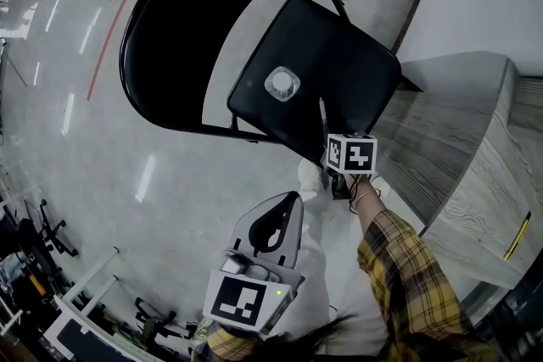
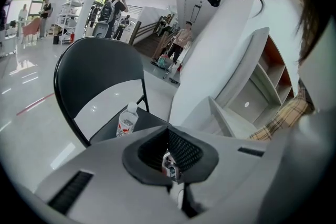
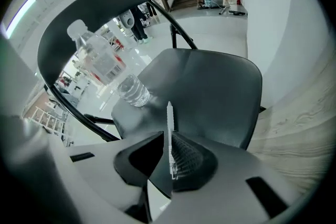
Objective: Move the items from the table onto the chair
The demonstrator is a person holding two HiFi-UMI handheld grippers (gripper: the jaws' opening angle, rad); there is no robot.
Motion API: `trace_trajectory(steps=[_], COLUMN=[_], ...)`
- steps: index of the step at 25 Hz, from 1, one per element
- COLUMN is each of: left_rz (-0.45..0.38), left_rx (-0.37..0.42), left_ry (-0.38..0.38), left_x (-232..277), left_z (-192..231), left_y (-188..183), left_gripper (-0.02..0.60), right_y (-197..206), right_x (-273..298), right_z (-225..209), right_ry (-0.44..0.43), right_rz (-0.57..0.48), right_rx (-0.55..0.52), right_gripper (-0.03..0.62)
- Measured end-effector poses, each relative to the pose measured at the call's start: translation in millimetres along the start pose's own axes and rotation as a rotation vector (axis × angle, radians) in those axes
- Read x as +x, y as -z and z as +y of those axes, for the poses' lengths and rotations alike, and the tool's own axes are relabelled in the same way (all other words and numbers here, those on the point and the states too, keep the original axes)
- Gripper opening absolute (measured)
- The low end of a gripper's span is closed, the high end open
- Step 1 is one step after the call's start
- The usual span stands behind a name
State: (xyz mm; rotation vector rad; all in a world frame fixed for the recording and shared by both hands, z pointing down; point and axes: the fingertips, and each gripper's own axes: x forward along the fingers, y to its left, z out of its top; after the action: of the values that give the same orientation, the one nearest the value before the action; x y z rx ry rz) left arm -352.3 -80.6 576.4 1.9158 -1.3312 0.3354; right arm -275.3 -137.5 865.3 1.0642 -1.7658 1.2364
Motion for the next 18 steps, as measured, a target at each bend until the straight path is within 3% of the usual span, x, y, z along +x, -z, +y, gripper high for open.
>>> trace_trajectory(steps=[5,9,13,18], left_rz=[-0.044,0.027,-0.097,-0.141], left_rx=[0.032,0.079,0.14,0.207], left_ry=[0.018,0.019,0.063,0.13], left_x=[-3.6,-20.0,-31.4,-52.4], left_z=[-11.8,-31.4,-59.9,-115.9], left_y=[-18.2,-33.3,-72.5,-116.9], left_gripper=[0.003,0.003,0.004,0.003], right_y=[-20.7,-30.2,-42.2,-50.3], right_x=[-48.3,-117.9,-198.0,-309.5], right_z=[26.9,62.2,93.3,113.4], right_ry=[-0.066,-0.149,-0.237,-0.321], right_rz=[-0.086,-0.158,-0.245,-0.363], right_rx=[0.014,0.004,-0.012,-0.053], right_gripper=[0.054,0.054,0.054,0.054])
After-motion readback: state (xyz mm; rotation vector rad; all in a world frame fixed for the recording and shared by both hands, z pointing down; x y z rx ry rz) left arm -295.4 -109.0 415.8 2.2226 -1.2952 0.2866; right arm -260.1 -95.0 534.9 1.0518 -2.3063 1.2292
